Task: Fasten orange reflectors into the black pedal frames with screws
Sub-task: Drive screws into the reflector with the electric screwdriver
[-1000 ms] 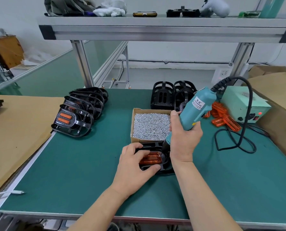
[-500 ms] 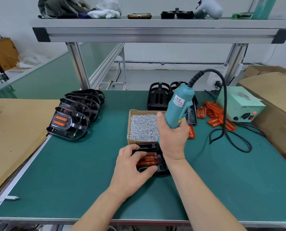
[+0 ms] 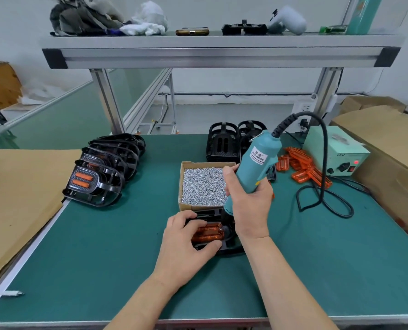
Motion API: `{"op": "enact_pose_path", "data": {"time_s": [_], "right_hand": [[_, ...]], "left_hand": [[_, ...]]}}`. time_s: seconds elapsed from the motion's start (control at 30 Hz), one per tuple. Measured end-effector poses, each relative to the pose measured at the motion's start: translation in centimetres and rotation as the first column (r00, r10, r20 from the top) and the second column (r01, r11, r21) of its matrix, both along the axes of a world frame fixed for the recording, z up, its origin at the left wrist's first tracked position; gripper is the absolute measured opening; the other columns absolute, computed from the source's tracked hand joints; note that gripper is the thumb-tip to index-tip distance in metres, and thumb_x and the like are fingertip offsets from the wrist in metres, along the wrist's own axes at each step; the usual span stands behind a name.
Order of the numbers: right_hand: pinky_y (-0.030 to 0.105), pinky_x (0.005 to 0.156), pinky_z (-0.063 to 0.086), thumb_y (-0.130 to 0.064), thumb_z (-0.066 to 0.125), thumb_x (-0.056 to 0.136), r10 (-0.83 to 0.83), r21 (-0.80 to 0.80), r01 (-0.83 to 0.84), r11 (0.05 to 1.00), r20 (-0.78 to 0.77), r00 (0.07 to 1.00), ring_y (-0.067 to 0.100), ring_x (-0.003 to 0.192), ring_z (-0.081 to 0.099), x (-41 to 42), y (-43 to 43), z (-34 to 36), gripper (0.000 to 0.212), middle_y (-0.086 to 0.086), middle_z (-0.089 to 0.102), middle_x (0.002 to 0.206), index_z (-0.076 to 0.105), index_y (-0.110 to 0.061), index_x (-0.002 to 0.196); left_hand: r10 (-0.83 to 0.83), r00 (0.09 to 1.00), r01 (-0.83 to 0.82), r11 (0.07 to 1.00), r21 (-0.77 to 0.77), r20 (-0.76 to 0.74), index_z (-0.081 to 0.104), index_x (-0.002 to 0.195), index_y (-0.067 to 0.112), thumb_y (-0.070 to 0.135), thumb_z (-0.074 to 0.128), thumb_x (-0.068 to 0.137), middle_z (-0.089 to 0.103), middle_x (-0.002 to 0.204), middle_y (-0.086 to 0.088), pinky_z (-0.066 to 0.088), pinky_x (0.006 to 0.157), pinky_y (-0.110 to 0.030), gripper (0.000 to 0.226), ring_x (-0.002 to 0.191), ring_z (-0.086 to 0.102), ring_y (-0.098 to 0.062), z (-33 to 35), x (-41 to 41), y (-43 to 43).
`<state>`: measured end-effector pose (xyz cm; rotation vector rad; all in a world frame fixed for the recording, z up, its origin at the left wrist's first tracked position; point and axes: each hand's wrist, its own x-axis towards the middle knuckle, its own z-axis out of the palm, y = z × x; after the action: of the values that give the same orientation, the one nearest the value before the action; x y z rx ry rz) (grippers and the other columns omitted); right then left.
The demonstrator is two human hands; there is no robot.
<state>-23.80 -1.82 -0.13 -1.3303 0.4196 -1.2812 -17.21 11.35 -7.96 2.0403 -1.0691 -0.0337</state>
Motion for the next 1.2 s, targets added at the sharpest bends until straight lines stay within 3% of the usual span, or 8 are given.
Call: {"op": "enact_pose_path", "data": {"time_s": [0.17,0.3,0.4,0.5,0.63,0.93,1.07,1.2], "right_hand": [[0.025,0.061,0.048,-0.019,0.076,0.087,0.079,-0.034,-0.078,0.996,0.015,0.997,0.014,0.061,0.053,-0.1,-0.2,0.7,0.015,-0.004,0.06,0.068,0.064,-0.011,0.082],[0.024,0.056,0.047,-0.022,0.076,0.085,0.008,0.013,-0.01,1.0,0.09,0.996,0.014,0.055,0.049,0.1,-0.7,1.9,0.016,-0.001,0.055,0.063,0.062,-0.022,0.078],[0.024,0.052,0.046,-0.023,0.077,0.084,-0.06,0.216,0.033,0.976,0.118,0.991,0.013,0.051,0.049,0.0,-1.5,1.2,0.019,-0.001,0.055,0.059,0.059,-0.023,0.08],[0.023,0.047,0.044,-0.025,0.075,0.089,-0.122,0.481,0.043,0.876,0.134,0.983,0.009,0.047,0.051,-0.4,-2.5,-0.2,0.022,-0.005,0.057,0.057,0.055,-0.017,0.09],[0.019,0.052,0.046,-0.032,0.071,0.094,-0.14,0.663,-0.064,0.746,0.25,0.958,0.005,0.054,0.053,-1.7,-4.2,-2.0,0.023,-0.007,0.059,0.07,0.058,-0.014,0.097],[0.021,0.062,0.036,-0.048,0.06,0.097,-0.129,0.778,-0.256,0.573,0.394,0.91,0.009,0.058,0.048,-3.9,-7.1,-5.2,0.031,-0.006,0.051,0.069,0.057,-0.019,0.085],[0.021,0.062,0.038,-0.05,0.059,0.097,-0.102,0.779,-0.287,0.557,0.407,0.908,0.008,0.058,0.05,-3.8,-7.5,-5.6,0.031,-0.008,0.052,0.07,0.057,-0.02,0.087],[0.019,0.06,0.047,-0.052,0.057,0.097,-0.089,0.77,-0.302,0.562,0.42,0.903,0.007,0.06,0.052,-3.4,-7.6,-5.7,0.033,-0.007,0.052,0.073,0.056,-0.02,0.089]], "left_hand": [[-0.007,1.0,0.007,1.0,-0.008,-0.001,0.072,0.109,0.026,0.066,0.062,0.068,0.046,0.121,0.015,0.037,0.107,-0.03,0.059,0.121,0.037,-0.007,0.1,-0.1,-0.1],[-0.006,1.0,0.006,1.0,0.002,0.0,0.072,0.11,0.026,0.066,0.061,0.069,0.046,0.122,0.015,0.037,0.108,-0.032,0.059,0.122,0.036,-0.007,0.1,-0.1,-0.1],[-0.001,1.0,0.002,1.0,-0.007,0.015,0.072,0.109,0.024,0.064,0.061,0.069,0.047,0.121,0.013,0.038,0.108,-0.034,0.057,0.12,0.038,-0.009,0.1,-0.2,0.0],[-0.002,1.0,0.002,1.0,-0.011,0.028,0.072,0.108,0.024,0.063,0.061,0.07,0.049,0.122,0.01,0.038,0.107,-0.037,0.055,0.12,0.04,-0.011,0.1,-0.3,0.0],[-0.006,0.999,0.006,1.0,0.008,0.034,0.072,0.111,0.025,0.064,0.059,0.072,0.049,0.123,0.01,0.037,0.108,-0.036,0.057,0.122,0.04,-0.012,0.1,-0.2,0.1],[-0.011,0.999,0.009,0.999,0.048,0.039,0.071,0.115,0.024,0.059,0.063,0.074,0.048,0.127,0.009,0.034,0.11,-0.032,0.054,0.125,0.038,-0.012,0.3,-0.3,0.1],[-0.008,0.998,0.004,0.998,0.055,0.07,0.064,0.125,0.024,0.065,0.053,0.076,0.049,0.126,0.01,0.029,0.109,-0.03,0.064,0.124,0.039,-0.012,0.4,-0.5,0.2],[0.019,0.985,-0.016,1.0,-0.023,0.172,0.066,0.119,0.019,0.052,0.055,0.085,0.056,0.12,0.005,0.032,0.103,-0.033,0.049,0.116,0.045,-0.014,1.3,0.6,-0.8]]}}
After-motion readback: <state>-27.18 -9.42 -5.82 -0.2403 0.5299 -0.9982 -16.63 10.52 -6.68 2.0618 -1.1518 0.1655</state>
